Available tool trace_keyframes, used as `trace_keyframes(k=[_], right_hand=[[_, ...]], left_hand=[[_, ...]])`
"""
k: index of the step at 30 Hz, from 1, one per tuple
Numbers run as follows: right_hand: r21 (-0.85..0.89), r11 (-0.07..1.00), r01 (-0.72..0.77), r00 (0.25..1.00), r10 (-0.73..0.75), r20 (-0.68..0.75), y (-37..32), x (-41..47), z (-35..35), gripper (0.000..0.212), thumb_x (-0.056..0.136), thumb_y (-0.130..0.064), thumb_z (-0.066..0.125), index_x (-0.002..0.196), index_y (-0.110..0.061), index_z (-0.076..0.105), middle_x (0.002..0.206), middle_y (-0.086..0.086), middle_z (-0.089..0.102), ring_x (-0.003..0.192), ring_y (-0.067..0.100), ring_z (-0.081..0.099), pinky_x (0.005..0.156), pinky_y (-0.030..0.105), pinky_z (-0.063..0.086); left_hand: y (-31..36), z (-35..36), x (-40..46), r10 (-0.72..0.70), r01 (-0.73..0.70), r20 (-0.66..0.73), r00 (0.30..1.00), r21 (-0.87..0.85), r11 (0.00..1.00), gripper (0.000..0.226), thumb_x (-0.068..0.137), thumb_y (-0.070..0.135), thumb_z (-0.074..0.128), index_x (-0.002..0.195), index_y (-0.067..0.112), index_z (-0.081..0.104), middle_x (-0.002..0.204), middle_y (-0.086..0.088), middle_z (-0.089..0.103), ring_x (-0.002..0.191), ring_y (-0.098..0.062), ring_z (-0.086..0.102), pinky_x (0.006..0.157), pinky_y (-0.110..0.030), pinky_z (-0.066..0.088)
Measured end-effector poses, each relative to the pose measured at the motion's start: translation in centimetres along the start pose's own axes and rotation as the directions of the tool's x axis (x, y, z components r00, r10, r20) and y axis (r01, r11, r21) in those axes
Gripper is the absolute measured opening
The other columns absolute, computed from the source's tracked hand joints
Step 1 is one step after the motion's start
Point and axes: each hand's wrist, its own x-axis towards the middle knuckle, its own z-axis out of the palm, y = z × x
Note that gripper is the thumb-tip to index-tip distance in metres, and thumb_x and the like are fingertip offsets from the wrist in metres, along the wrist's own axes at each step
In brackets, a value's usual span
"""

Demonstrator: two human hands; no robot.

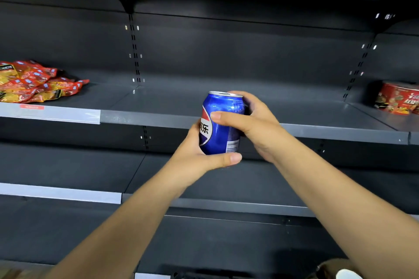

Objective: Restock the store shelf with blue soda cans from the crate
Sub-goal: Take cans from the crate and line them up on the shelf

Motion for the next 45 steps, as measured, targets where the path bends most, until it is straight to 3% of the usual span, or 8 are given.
trace_keyframes(k=[4, 9, 14, 23, 33, 38, 40, 45], right_hand=[[0.084, 0.996, -0.024, 0.999, 0.021, 0.028, -0.2, 0.2, -0.5, 0.059, 0.052, -0.017, 0.079, 0.104, -0.021, 0.049, 0.072, -0.013, 0.068, 0.065, 0.006, 0.066, 0.058, 0.019, 0.051], [0.105, 0.99, -0.096, 0.993, 0.089, 0.074, -0.4, 0.1, -0.1, 0.058, 0.063, -0.023, 0.081, 0.112, -0.013, 0.052, 0.093, -0.001, 0.068, 0.08, 0.011, 0.067, 0.072, 0.026, 0.053], [0.03, 0.992, -0.122, 0.992, 0.123, -0.023, 0.2, 0.1, 1.2, 0.057, 0.066, -0.03, 0.082, 0.11, -0.016, 0.049, 0.093, -0.001, 0.068, 0.075, 0.01, 0.067, 0.056, 0.02, 0.051], [0.009, 0.999, -0.053, 0.998, 0.053, 0.016, -0.2, 0.8, -0.1, 0.034, 0.07, -0.014, 0.079, 0.1, -0.014, 0.063, 0.079, -0.005, 0.069, 0.07, 0.009, 0.066, 0.064, 0.022, 0.052], [-0.037, 0.985, -0.166, 0.977, 0.17, 0.132, 0.7, 0.9, -1.2, 0.08, 0.054, -0.029, 0.087, 0.124, -0.013, 0.051, 0.114, 0.002, 0.067, 0.099, 0.014, 0.066, 0.082, 0.026, 0.053], [-0.125, 0.981, -0.149, 0.967, 0.171, 0.186, 3.3, -0.1, -1.1, 0.054, 0.063, -0.004, 0.084, 0.111, -0.006, 0.058, 0.094, 0.008, 0.071, 0.082, 0.014, 0.068, 0.067, 0.024, 0.056], [-0.167, 0.976, -0.141, 0.972, 0.168, 0.162, 4.2, 0.0, -1.3, 0.069, 0.054, -0.009, 0.088, 0.115, -0.005, 0.056, 0.099, 0.01, 0.071, 0.091, 0.018, 0.069, 0.069, 0.026, 0.055], [-0.184, 0.976, -0.119, 0.99, 0.13, 0.052, 4.6, -0.4, -2.5, 0.04, 0.064, -0.002, 0.082, 0.098, -0.014, 0.064, 0.093, 0.006, 0.073, 0.09, 0.02, 0.069, 0.08, 0.035, 0.058]], left_hand=[[-0.4, -0.6, 0.0, 0.03, -0.028, 0.035, 0.999, -0.053, 0.998, 0.079, 0.046, 0.027, 0.082, 0.118, 0.018, 0.052, 0.109, 0.003, 0.069, 0.1, -0.012, 0.066, 0.077, -0.021, 0.052], [-0.4, 0.6, -0.2, 0.088, -0.09, -0.129, 0.988, -0.008, 0.996, 0.061, 0.058, 0.011, 0.086, 0.11, 0.018, 0.056, 0.097, 0.006, 0.071, 0.087, -0.004, 0.067, 0.069, -0.015, 0.051], [-1.1, 1.2, -0.3, 0.128, -0.095, -0.26, 0.957, 0.137, 0.986, 0.061, 0.064, 0.012, 0.083, 0.113, 0.028, 0.051, 0.1, 0.014, 0.066, 0.087, 0.003, 0.063, 0.073, -0.013, 0.049], [-1.6, -1.6, -0.3, 0.043, -0.045, -0.044, 0.998, -0.041, 0.998, 0.07, 0.053, 0.026, 0.083, 0.117, 0.028, 0.057, 0.112, 0.011, 0.068, 0.105, -0.003, 0.063, 0.082, -0.017, 0.05], [-2.1, 0.4, 0.2, 0.113, -0.107, -0.256, 0.96, 0.037, 0.994, 0.046, 0.052, 0.021, 0.087, 0.093, 0.025, 0.066, 0.09, 0.01, 0.074, 0.086, -0.008, 0.069, 0.074, -0.018, 0.053], [-3.2, 1.4, 0.7, 0.145, -0.109, -0.308, 0.94, 0.13, 0.986, 0.043, 0.049, 0.025, 0.085, 0.089, 0.026, 0.069, 0.084, 0.009, 0.074, 0.081, -0.007, 0.069, 0.071, -0.02, 0.053], [-3.3, 2.1, 0.9, 0.137, -0.106, -0.33, 0.934, 0.111, 0.988, 0.049, 0.041, 0.032, 0.08, 0.088, 0.027, 0.069, 0.085, 0.008, 0.074, 0.082, -0.01, 0.07, 0.072, -0.022, 0.056], [-3.7, 3.6, 1.6, 0.162, -0.129, -0.362, 0.918, 0.113, 0.985, 0.047, 0.046, 0.022, 0.079, 0.091, 0.03, 0.067, 0.087, 0.01, 0.074, 0.085, -0.009, 0.069, 0.071, -0.019, 0.053]])
